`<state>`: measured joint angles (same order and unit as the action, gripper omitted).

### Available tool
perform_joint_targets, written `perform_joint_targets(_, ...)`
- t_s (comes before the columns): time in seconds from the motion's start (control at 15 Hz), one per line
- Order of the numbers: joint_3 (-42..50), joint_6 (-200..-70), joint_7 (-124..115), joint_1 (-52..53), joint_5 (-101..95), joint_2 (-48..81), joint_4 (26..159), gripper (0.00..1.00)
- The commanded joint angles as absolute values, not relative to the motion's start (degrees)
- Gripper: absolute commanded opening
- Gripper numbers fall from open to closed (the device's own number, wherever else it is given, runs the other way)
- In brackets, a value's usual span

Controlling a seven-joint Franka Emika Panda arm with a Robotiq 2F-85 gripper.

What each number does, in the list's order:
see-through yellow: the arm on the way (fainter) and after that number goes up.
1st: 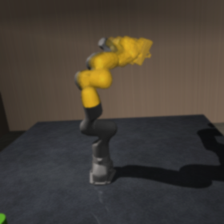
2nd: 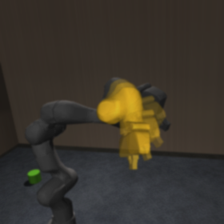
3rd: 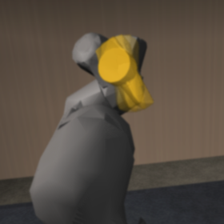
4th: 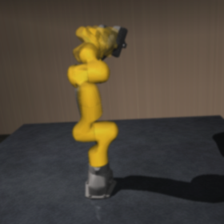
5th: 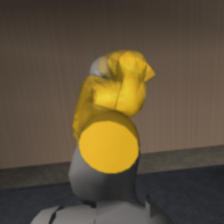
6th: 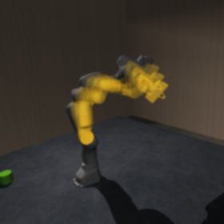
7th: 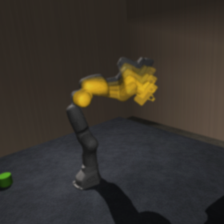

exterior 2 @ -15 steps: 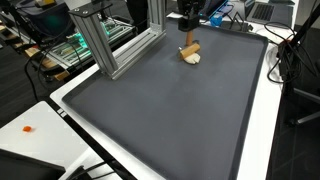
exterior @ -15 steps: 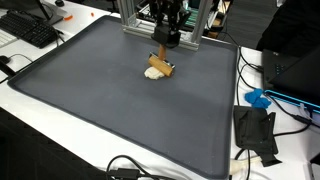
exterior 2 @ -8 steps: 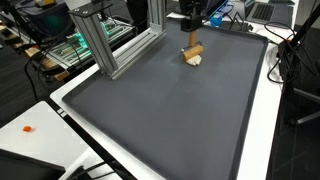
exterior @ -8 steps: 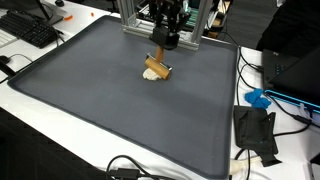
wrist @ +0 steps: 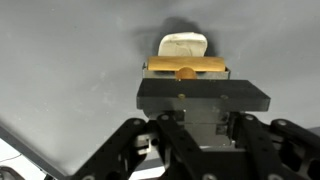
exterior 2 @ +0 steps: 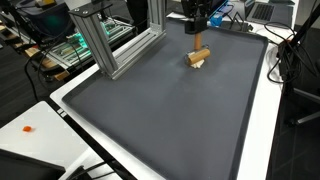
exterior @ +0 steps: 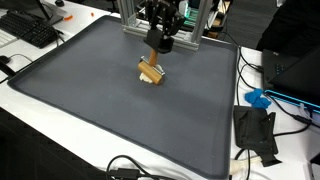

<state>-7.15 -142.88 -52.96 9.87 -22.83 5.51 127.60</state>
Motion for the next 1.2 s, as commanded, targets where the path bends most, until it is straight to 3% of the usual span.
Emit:
perform_joint_targets(0.0, -5.50, -146.01, -56.72, 10.12, -26.75, 8.44, 128.12, 0.22)
perform_joint_targets(0.6, -7.21, -140.33, -36.91, 9.05, -11.07, 6.11, 129.13, 0.22)
perform_joint_targets(1.13, -6.99, -134.60, -28.70, 9.47, -10.51, 5.25, 129.32, 0.22)
